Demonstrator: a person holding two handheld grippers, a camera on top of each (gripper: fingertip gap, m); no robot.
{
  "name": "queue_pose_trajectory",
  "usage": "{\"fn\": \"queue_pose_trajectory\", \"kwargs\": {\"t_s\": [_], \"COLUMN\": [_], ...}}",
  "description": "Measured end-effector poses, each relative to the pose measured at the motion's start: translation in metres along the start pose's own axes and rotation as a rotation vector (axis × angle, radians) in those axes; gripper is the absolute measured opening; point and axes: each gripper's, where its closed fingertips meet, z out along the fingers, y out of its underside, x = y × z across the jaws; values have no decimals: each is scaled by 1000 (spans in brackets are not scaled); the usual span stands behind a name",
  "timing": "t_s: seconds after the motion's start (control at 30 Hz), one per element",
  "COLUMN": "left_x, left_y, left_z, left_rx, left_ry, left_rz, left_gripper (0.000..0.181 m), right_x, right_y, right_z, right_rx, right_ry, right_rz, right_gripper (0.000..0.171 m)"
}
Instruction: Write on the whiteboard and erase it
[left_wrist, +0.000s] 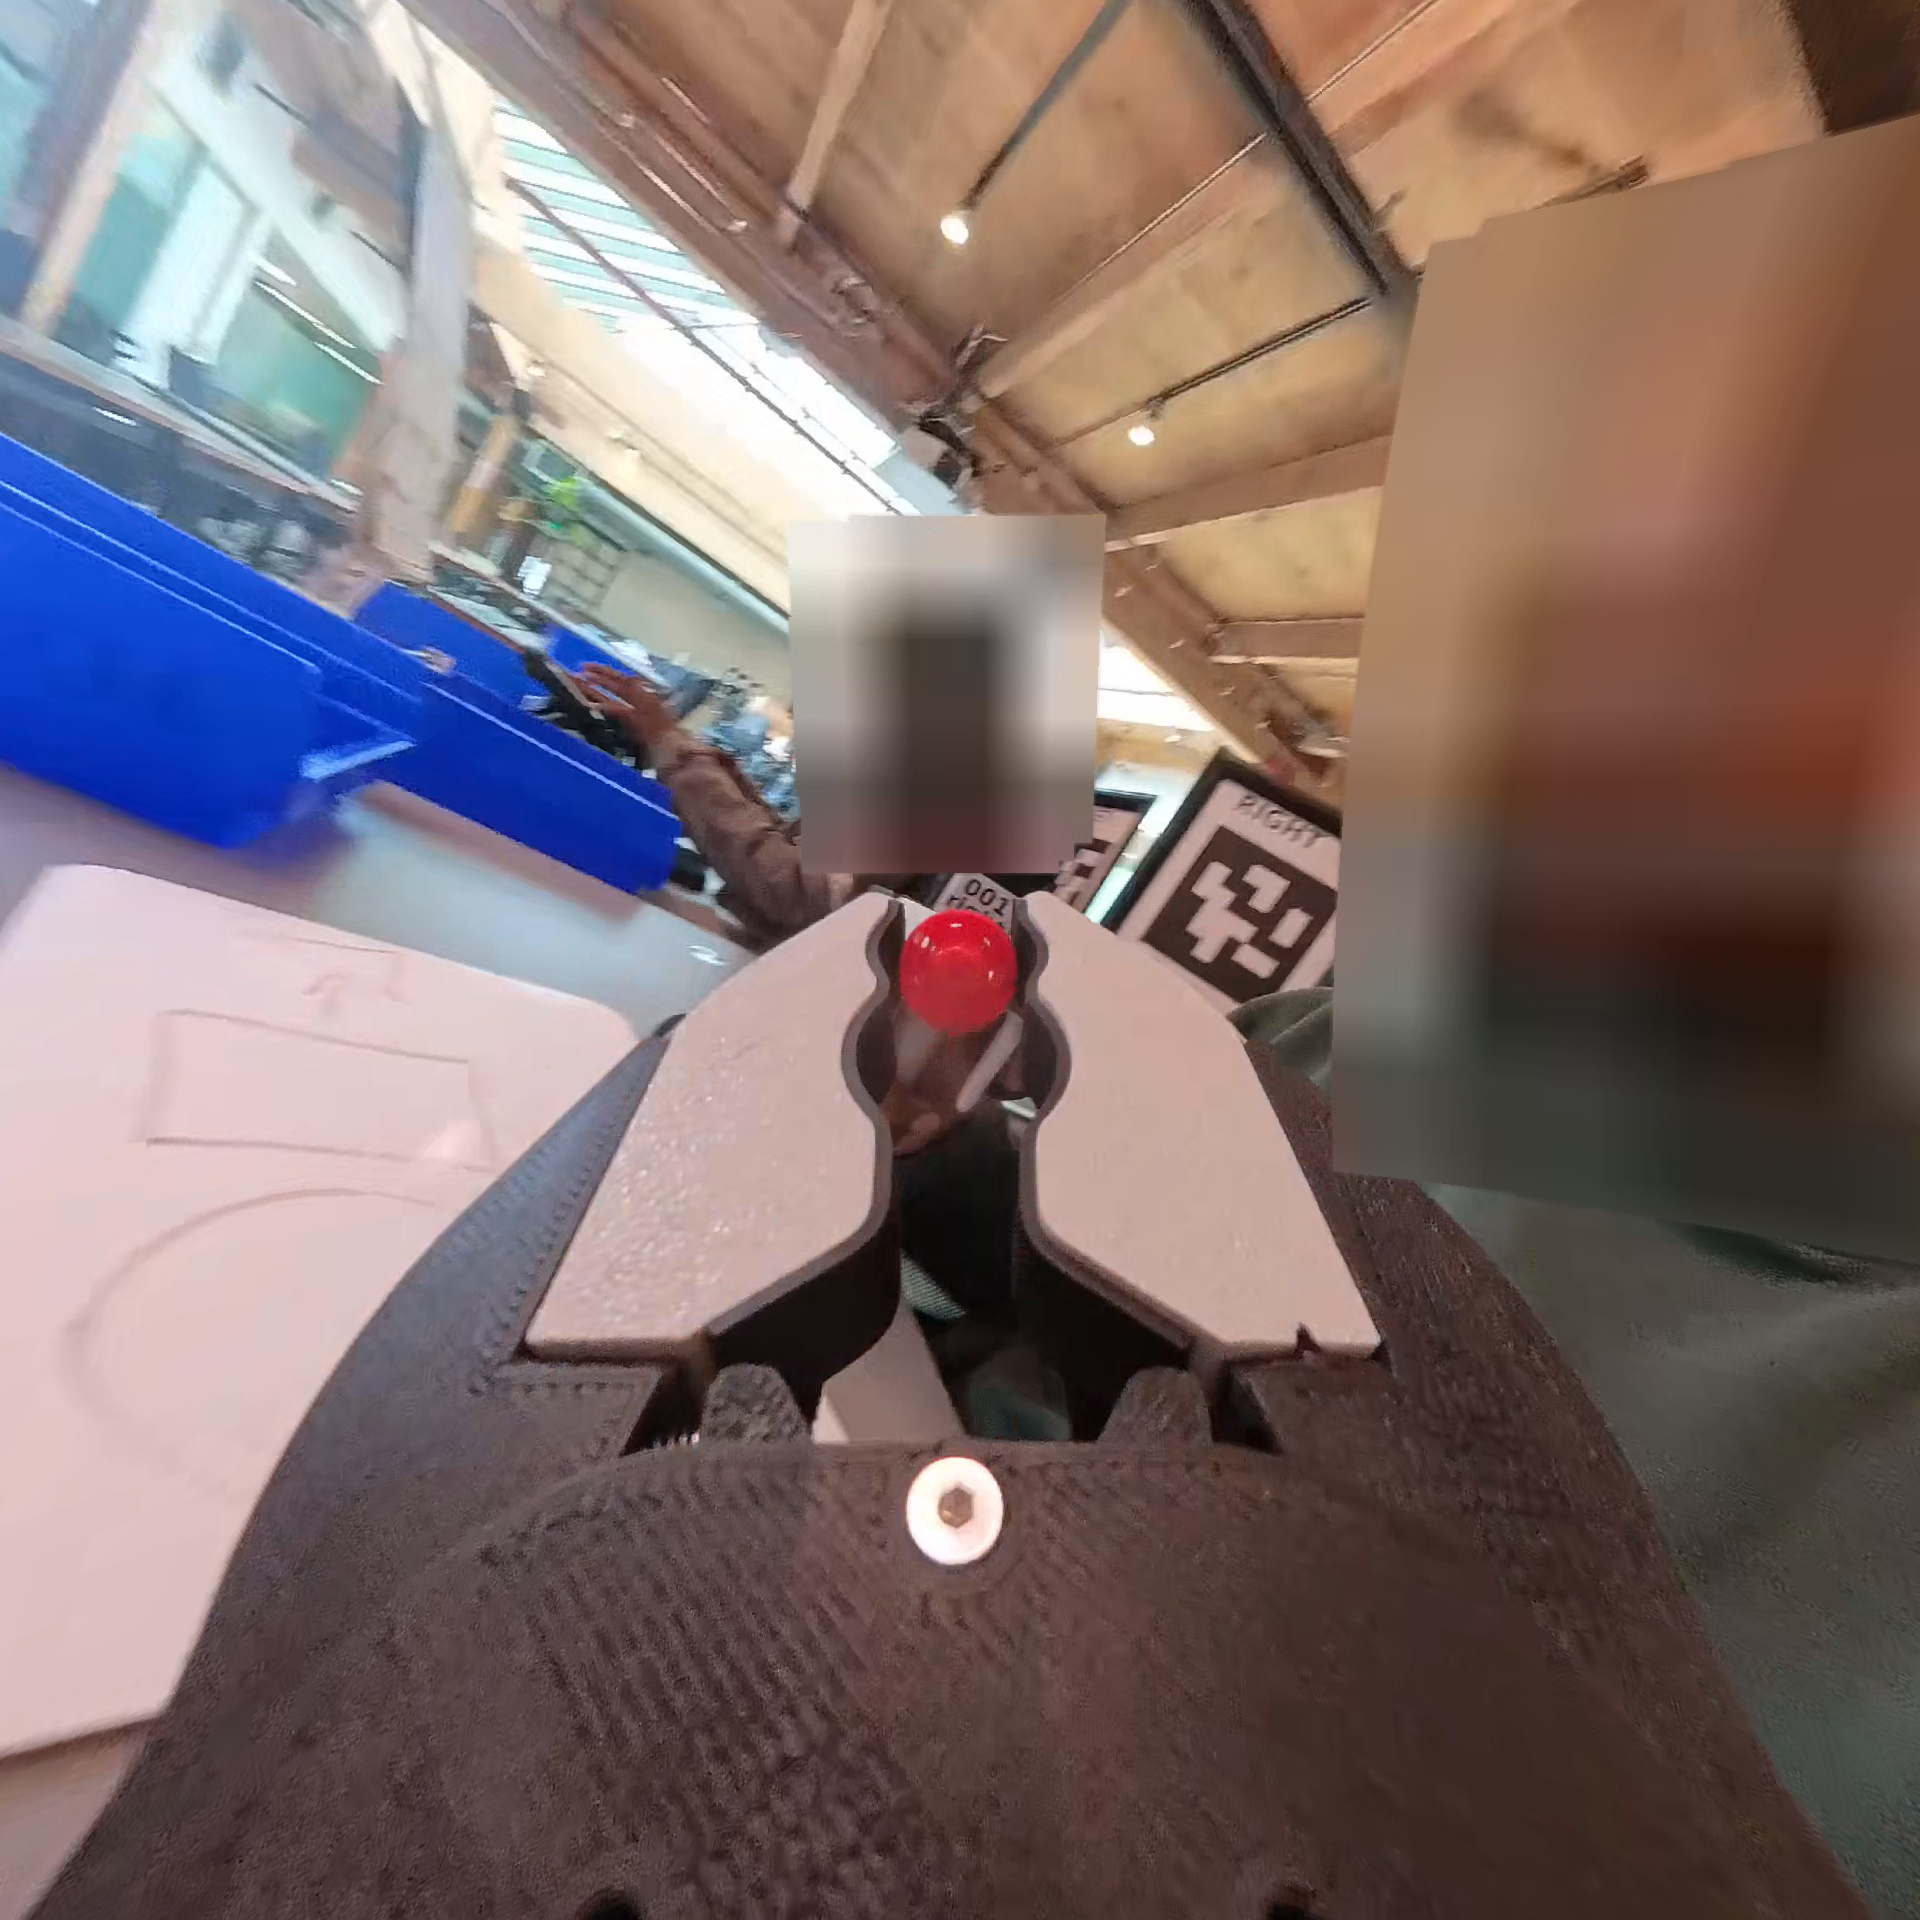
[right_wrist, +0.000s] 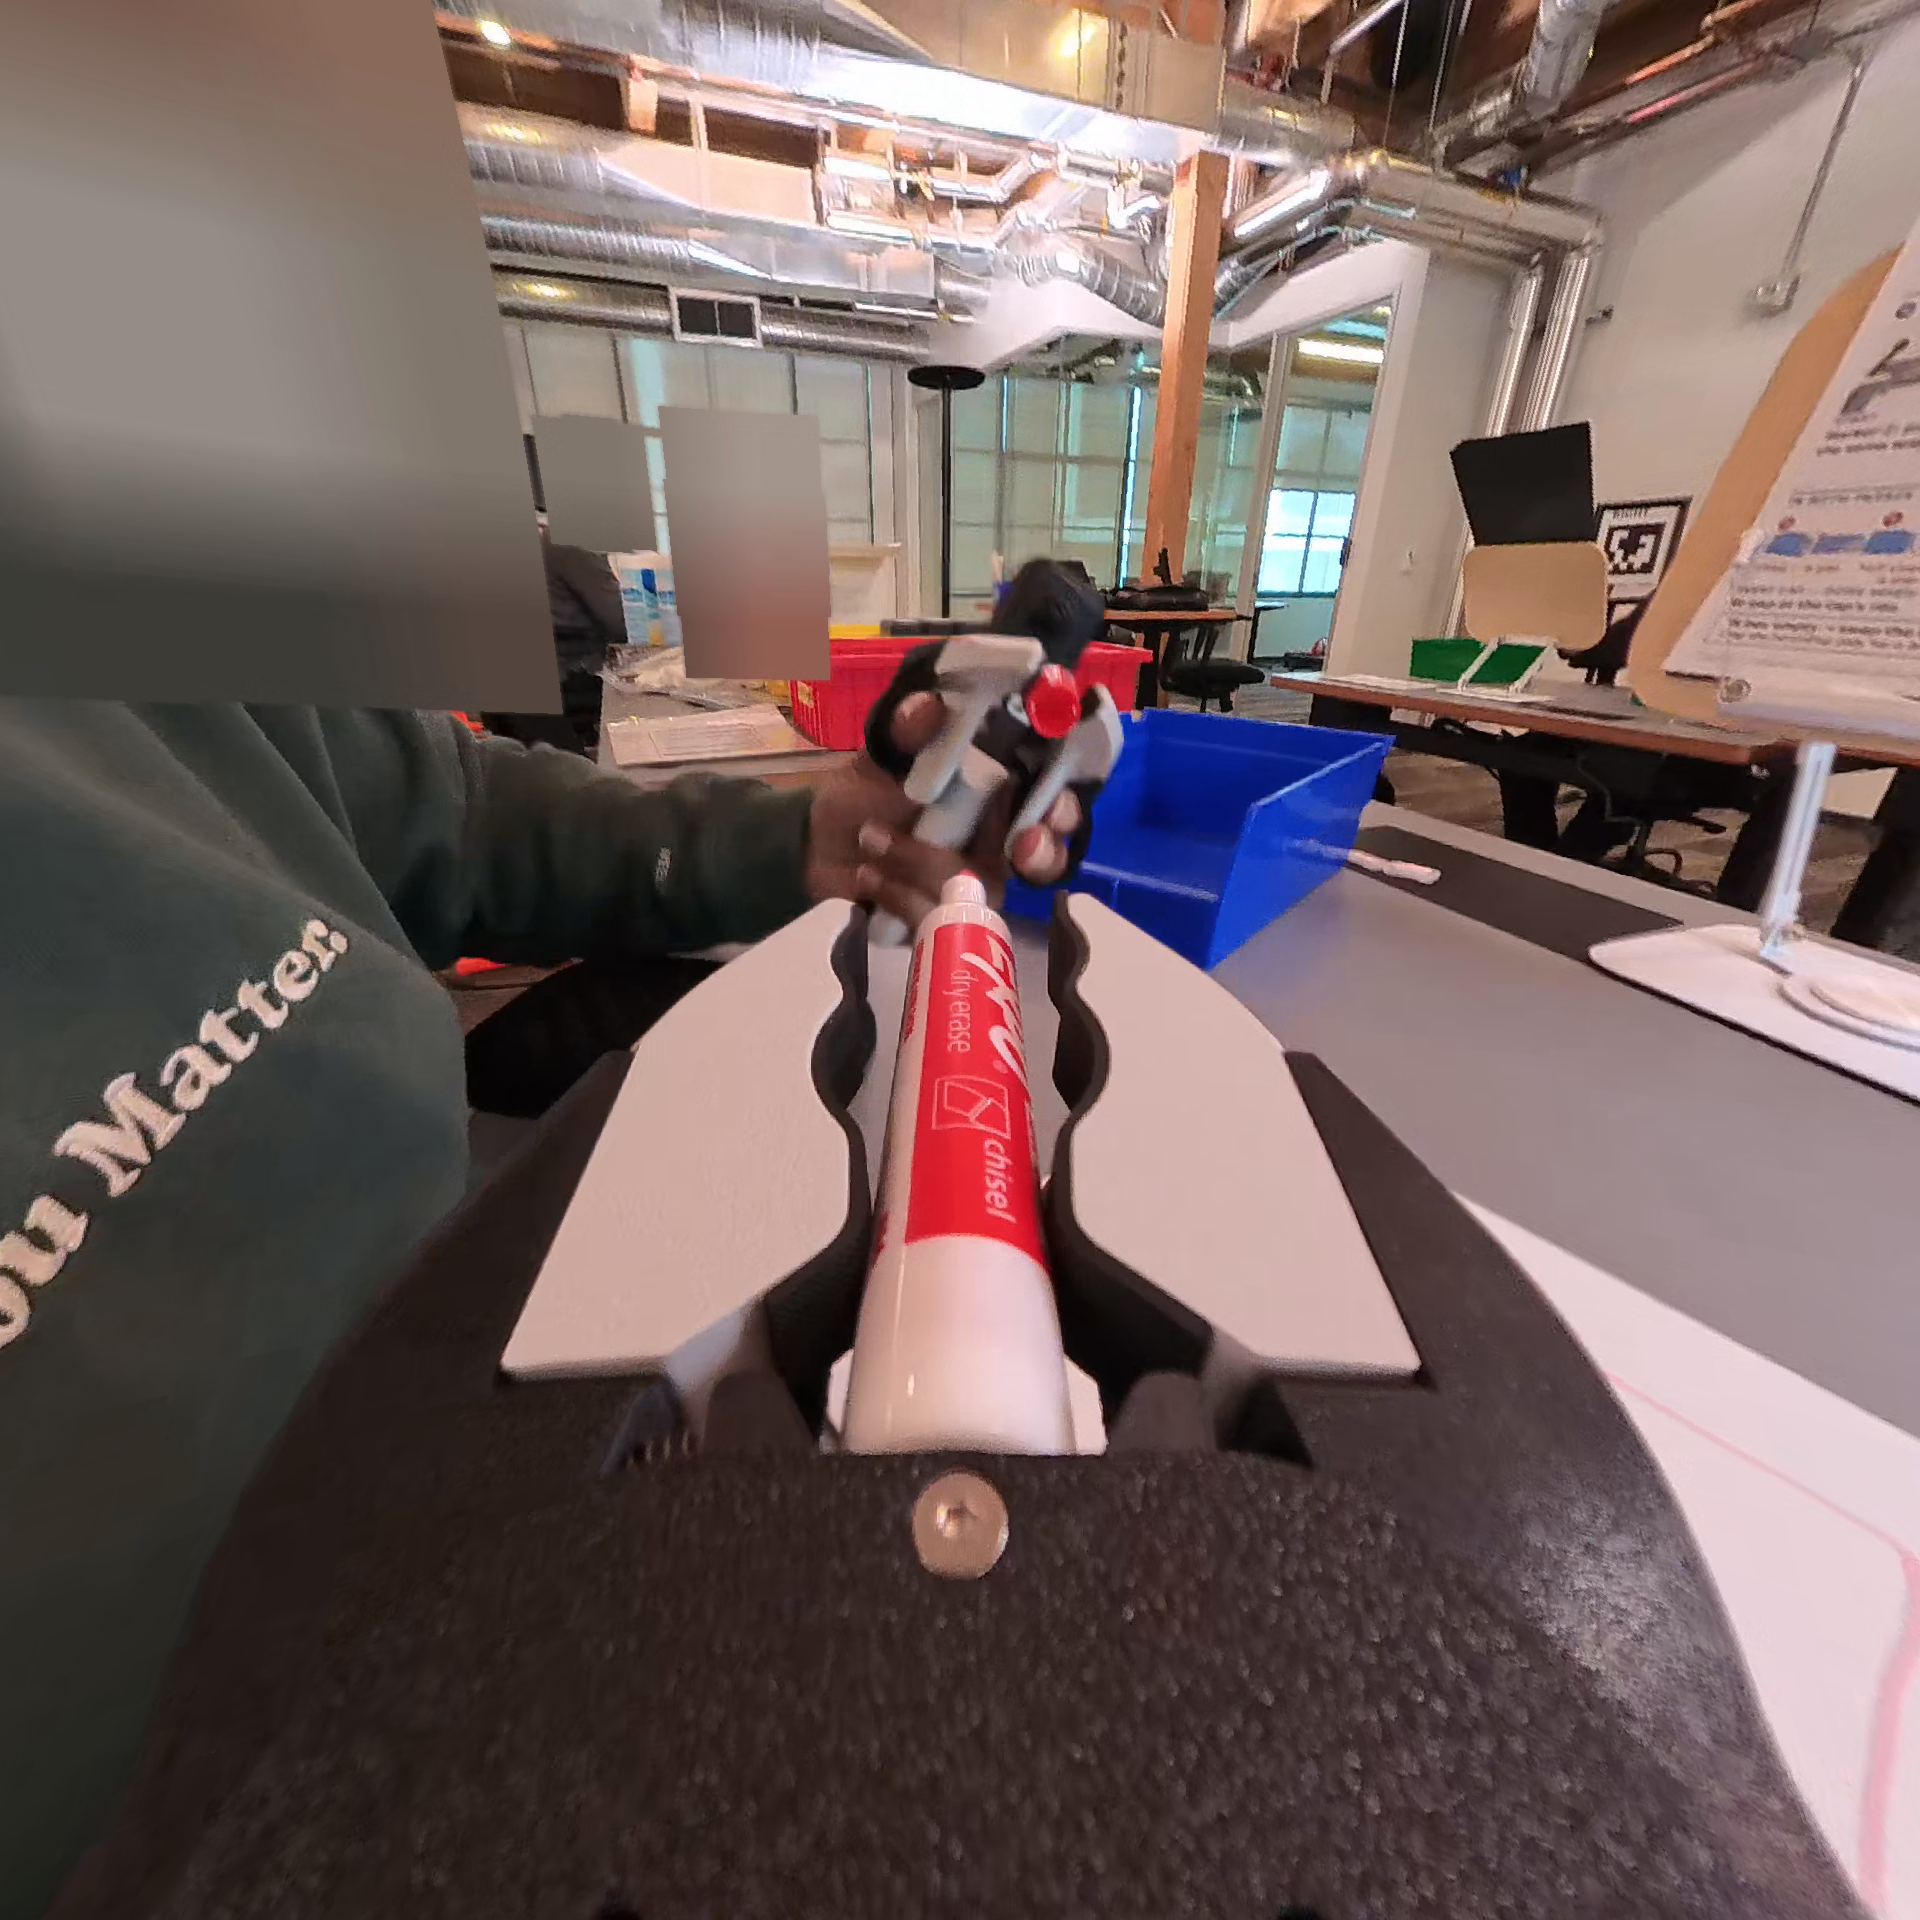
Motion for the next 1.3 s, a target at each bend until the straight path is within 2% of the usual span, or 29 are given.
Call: {"fn": "queue_pose_trajectory", "kwargs": {"t_s": [0.1, 0.27, 0.53, 0.67, 0.77, 1.03, 1.3], "left_x": [0, 4, 0, 2, 1, -2, -5], "left_y": [15, 26, 44, 39, 42, 58, 70], "left_z": [16, 23, 25, 26, 26, 25, 25], "left_rx": [-12, -17, -78, -24, -62, -187, -232], "left_ry": [78, 110, 44, 50, 24, -3, 11], "left_rz": [-47, -58, -8, -43, -29, -88, -200], "left_gripper": [19, 20, 20, 20, 20, 21, 21], "right_x": [2, 8, 11, 13, 13, 7, 5], "right_y": [-2, 0, 14, 12, 14, 25, 35], "right_z": [20, 44, 63, 67, 67, 62, 57], "right_rx": [2, 2, -35, 0, 17, -54, -133], "right_ry": [1, 46, 72, 118, 146, 224, 245], "right_rz": [-18, -47, -56, -66, -77, -355, -553], "right_gripper": [34, 34, 34, 33, 33, 32, 32]}}
